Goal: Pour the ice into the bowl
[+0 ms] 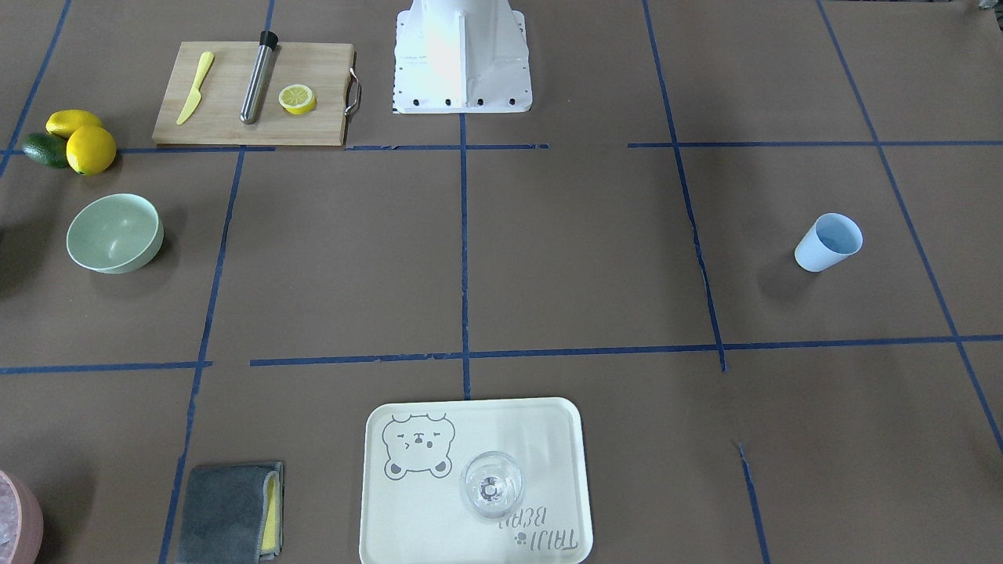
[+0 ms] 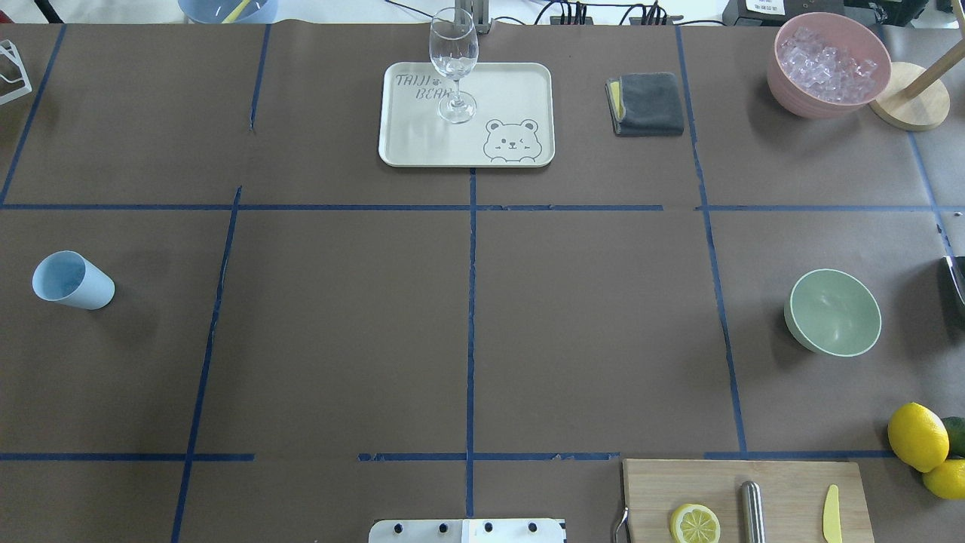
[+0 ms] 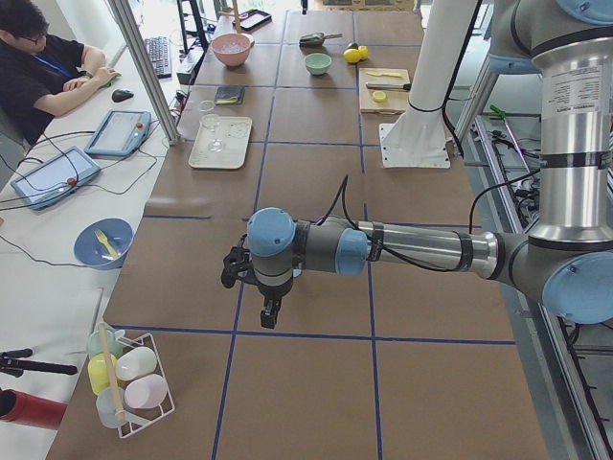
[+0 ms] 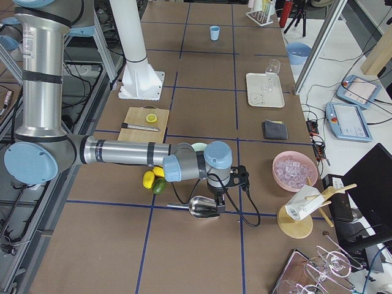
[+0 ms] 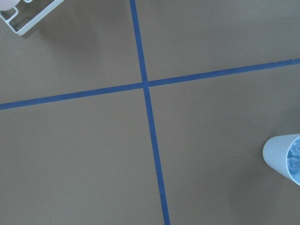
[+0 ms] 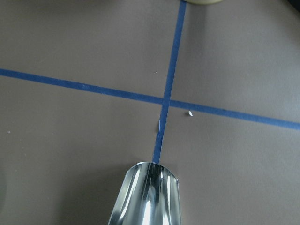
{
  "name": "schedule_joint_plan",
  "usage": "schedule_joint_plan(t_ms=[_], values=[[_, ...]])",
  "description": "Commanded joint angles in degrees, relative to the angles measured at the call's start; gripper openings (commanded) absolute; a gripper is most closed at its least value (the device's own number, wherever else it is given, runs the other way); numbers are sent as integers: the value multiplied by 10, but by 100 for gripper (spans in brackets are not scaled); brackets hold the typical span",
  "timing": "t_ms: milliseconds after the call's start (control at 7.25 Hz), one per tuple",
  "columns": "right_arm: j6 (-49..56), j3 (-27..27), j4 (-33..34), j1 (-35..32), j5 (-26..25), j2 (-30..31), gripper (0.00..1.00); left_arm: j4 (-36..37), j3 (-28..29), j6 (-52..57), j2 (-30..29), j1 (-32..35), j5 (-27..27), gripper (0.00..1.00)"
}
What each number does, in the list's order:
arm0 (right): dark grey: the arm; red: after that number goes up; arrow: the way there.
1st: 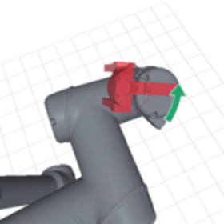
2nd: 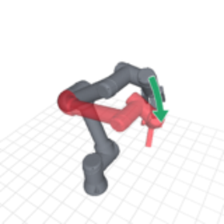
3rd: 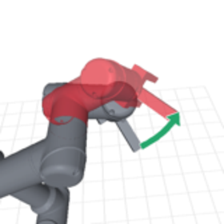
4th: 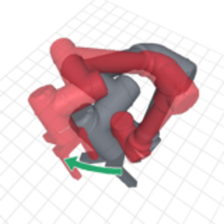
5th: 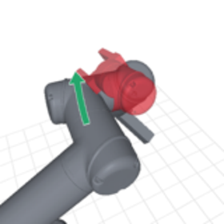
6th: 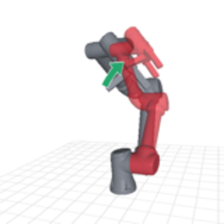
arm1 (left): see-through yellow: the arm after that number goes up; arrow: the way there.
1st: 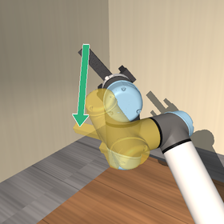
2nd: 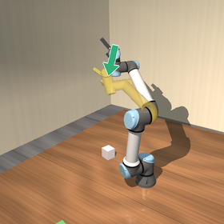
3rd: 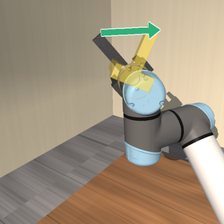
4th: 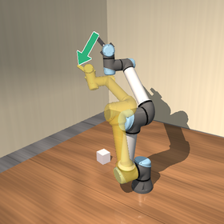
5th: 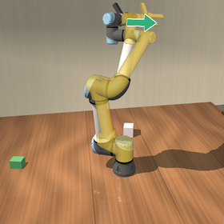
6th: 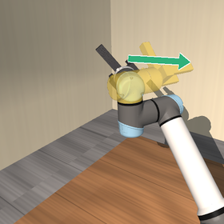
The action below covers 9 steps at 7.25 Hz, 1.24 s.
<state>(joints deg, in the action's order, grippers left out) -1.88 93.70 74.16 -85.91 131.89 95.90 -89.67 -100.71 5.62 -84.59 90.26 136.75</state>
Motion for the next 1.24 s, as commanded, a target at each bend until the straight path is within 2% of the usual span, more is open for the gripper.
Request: schedule_joint_plan(t_ms=[0,138,276,414,552,690,966,1103], values=[[-11,2,-99,0,5,0,100,-1,0,0,0,0,0,100],[-21,4,-121,25,2,-2,100,-2,0,0,0,0,0,100],[-27,3,-170,58,5,-8,100,-2,0,0,0,0,1,100],[-99,-1,-227,91,32,-5,100,-2,0,1,0,0,2,100],[-189,-2,-288,144,27,-1,100,-2,-1,0,0,0,2,100],[-258,-3,-334,196,0,7,100,-2,-1,1,0,0,3,100],[-312,-3,-376,264,-38,34,99,-2,-1,1,1,0,4,100],[-313,-4,-376,280,-45,39,90,-2,-1,1,3,0,4,100]])
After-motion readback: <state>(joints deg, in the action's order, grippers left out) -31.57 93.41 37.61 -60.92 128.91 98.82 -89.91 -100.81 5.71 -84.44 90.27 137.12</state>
